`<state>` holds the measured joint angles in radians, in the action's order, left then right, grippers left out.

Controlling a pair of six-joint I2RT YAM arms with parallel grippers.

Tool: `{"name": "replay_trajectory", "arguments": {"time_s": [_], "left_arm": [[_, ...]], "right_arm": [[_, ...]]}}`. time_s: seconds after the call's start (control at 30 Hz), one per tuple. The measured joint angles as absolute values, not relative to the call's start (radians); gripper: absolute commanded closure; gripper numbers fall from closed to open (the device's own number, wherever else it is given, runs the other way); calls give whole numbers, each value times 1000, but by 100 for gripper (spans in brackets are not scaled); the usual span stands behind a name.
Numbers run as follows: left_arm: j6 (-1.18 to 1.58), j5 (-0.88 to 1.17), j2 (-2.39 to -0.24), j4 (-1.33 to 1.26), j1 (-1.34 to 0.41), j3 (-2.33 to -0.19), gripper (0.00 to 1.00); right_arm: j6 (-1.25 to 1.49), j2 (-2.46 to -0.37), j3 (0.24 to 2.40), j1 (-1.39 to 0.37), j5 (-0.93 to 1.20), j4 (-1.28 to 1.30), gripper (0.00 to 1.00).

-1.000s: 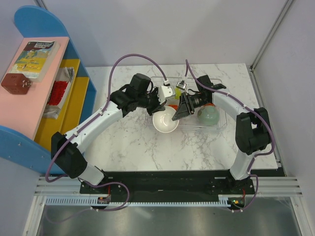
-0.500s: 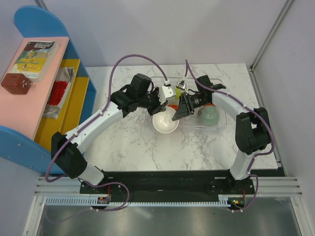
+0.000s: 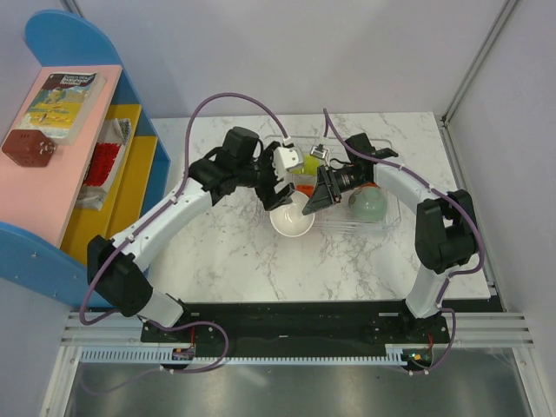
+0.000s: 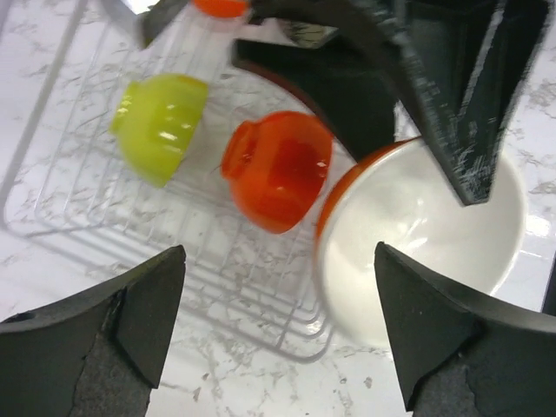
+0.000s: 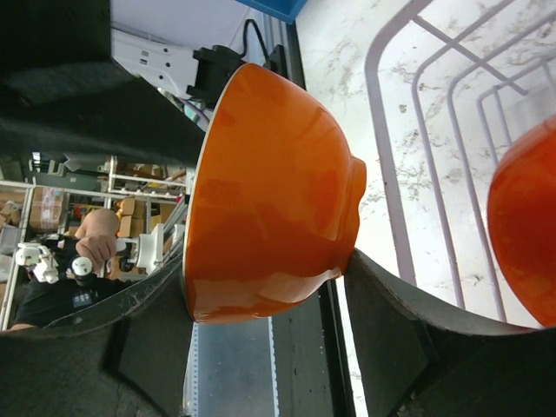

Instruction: Load the bowls into the dish rack

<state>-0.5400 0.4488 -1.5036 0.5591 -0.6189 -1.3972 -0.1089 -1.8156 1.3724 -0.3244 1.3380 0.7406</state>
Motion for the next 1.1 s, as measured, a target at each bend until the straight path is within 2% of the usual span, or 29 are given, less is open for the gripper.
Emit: {"name": "replay_trajectory", "arguments": {"time_s": [0.23,0.4,0.83,1.1], "left_arm": [[-506,562,-1419,559,-364,-1377,0],[-495,647,-1333,567,-202,-1279,0],[-496,844,-1269,597,58,-1019,0],[-496,911,-1252,594,83,-960,0]], "right_arm": [[-107,-1786,1372,-321,1243,739,100],[-105,-1714,1372,-310,1130,738,100],[-139,-1522,1409,-300,673,740,100],[-195,-1520,1439,-297,364,741,100]]}}
